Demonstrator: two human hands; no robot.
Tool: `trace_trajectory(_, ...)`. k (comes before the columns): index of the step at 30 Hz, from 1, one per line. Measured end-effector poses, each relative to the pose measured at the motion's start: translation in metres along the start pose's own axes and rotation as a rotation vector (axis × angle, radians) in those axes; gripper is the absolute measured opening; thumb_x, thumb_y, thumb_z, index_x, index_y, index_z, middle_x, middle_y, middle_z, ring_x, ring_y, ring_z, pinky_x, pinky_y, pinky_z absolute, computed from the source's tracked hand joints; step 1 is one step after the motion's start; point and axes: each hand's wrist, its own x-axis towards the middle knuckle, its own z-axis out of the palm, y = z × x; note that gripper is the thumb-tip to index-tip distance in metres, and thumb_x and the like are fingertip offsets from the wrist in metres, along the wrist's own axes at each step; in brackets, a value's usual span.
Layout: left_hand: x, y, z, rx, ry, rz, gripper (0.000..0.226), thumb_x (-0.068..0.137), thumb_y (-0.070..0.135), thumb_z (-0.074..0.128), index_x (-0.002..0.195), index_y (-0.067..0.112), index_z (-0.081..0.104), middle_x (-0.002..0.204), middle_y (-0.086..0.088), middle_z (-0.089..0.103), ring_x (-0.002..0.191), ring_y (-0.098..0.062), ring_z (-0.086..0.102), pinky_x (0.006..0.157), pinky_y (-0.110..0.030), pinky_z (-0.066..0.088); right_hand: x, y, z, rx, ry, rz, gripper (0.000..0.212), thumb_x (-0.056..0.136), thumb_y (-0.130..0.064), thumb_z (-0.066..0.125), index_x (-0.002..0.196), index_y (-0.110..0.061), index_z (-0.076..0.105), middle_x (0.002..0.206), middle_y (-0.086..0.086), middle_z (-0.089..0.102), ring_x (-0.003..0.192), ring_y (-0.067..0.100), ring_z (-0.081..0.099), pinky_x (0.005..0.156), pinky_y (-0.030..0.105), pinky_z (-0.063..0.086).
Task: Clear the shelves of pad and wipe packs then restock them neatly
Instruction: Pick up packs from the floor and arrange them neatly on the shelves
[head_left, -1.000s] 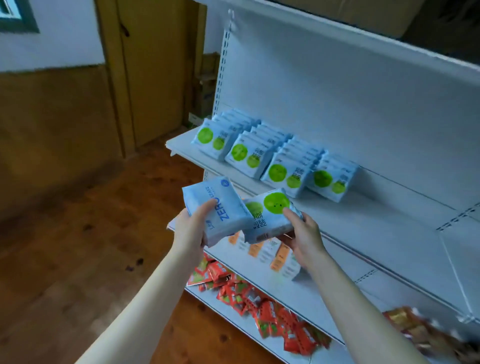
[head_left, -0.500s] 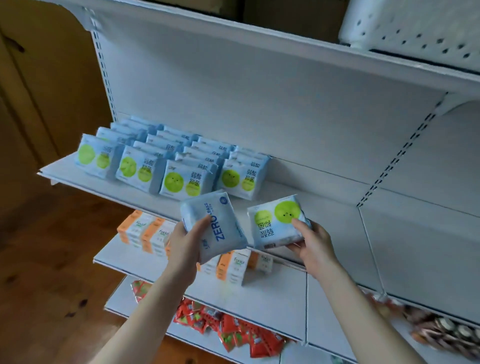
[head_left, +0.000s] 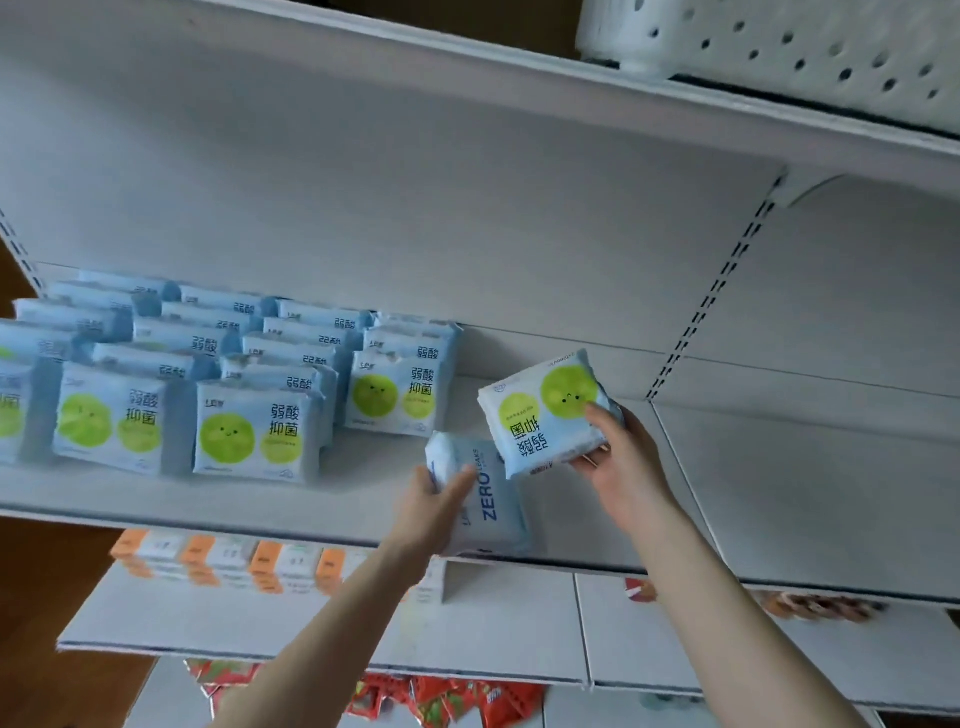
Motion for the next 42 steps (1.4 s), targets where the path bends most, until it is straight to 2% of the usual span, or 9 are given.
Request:
trace_trajectory(4,0.017,0.006,0.006,0.124,-0.083,0.076,0.055,0.083,0.059,0.043,0.1,0.008,0.058,0.1,-0.012,0.065,0.083,-0.023,0.06,0.069,-0.034,0.048,0.008,0.0,0.008,-0.047,-0.033,0.001,0.009,0.089,-0.011,0.055,0.092,-0.015,0.062,0.08,0.001,0.07,0.076,0.016,0.064,0.068,0.029,0.049)
trace_trajectory(7,0.014,0.027,0.0,0.11,0.097,0.274,0.022,0.099,0.039,0.038,0.086,0.028,0.052,0.089,0.013,0.054,0.083,-0.003,0.049,0.073,-0.013,0.04,0.016,-0.003,0.014,-0.125,-0.111,0.024,0.008,0.087,-0.015,0.058,0.092,-0.014,0.064,0.08,-0.001,0.072,0.074,0.012,0.065,0.064,0.023,0.051)
trace_trajectory(9,0.011,0.041,-0.005,0.008,0.056,0.336,0.018,0.093,0.045,0.051,0.088,0.028,0.055,0.086,0.013,0.056,0.083,-0.006,0.053,0.082,-0.021,0.044,0.021,-0.005,0.024,-0.194,-0.195,0.04,0.01,0.085,-0.018,0.06,0.094,-0.014,0.064,0.081,0.0,0.071,0.073,0.012,0.065,0.062,0.021,0.052)
trace_trajectory(13,0.01,0.05,-0.013,-0.185,-0.099,0.164,0.019,0.085,0.026,0.067,0.096,0.011,0.063,0.079,0.001,0.07,0.07,-0.014,0.066,0.063,-0.028,0.054,0.032,-0.003,0.057,-0.305,-0.305,0.073,0.017,0.085,-0.023,0.061,0.091,-0.008,0.064,0.082,0.007,0.068,0.073,0.019,0.063,0.068,0.028,0.053)
trace_trajectory(16,0.01,0.045,-0.02,-0.518,0.021,0.064,0.017,0.094,0.018,0.052,0.099,0.007,0.065,0.084,-0.007,0.073,0.072,-0.017,0.07,0.063,-0.029,0.058,0.04,0.001,0.076,-0.311,-0.344,0.14,0.036,0.084,-0.033,0.06,0.093,0.002,0.061,0.078,0.008,0.065,0.07,0.019,0.061,0.063,0.027,0.049)
trace_trajectory(20,0.014,0.035,-0.026,-0.768,0.15,0.037,0.027,0.099,0.02,0.043,0.108,0.003,0.062,0.097,-0.014,0.073,0.085,-0.023,0.071,0.069,-0.033,0.059,0.039,0.018,0.081,-0.668,-0.543,0.127,0.021,0.082,-0.03,0.066,0.097,-0.017,0.061,0.081,-0.001,0.065,0.062,0.006,0.059,0.054,0.019,0.046)
trace_trajectory(26,0.016,0.027,-0.032,-0.625,0.378,-0.09,0.017,0.097,0.018,0.048,0.096,0.002,0.054,0.074,-0.008,0.053,0.072,-0.018,0.054,0.075,-0.028,0.047,0.061,0.031,0.098,-0.868,-0.532,-0.093,0.044,0.074,-0.019,0.078,0.113,-0.018,0.057,0.096,-0.003,0.062,0.075,0.004,0.056,0.065,0.02,0.049)
trace_trajectory(31,0.019,0.028,-0.043,-0.547,0.447,-0.102,0.015,0.099,0.013,0.042,0.106,0.004,0.052,0.094,-0.008,0.056,0.105,-0.024,0.053,0.089,-0.035,0.038,0.068,0.051,0.112,-1.095,-0.486,-0.266,0.054,0.075,-0.023,0.078,0.12,-0.011,0.052,0.103,-0.003,0.054,0.085,0.01,0.051,0.071,0.018,0.035)
trace_trajectory(42,0.038,0.035,-0.041,-0.465,0.433,-0.155,0.03,0.1,0.016,0.041,0.123,0.0,0.051,0.118,-0.013,0.054,0.117,-0.025,0.051,0.098,-0.038,0.037,0.076,0.057,0.108,-1.054,-0.372,-0.251,0.048,0.076,-0.023,0.077,0.114,-0.01,0.051,0.099,-0.004,0.055,0.085,0.01,0.053,0.065,0.016,0.034)
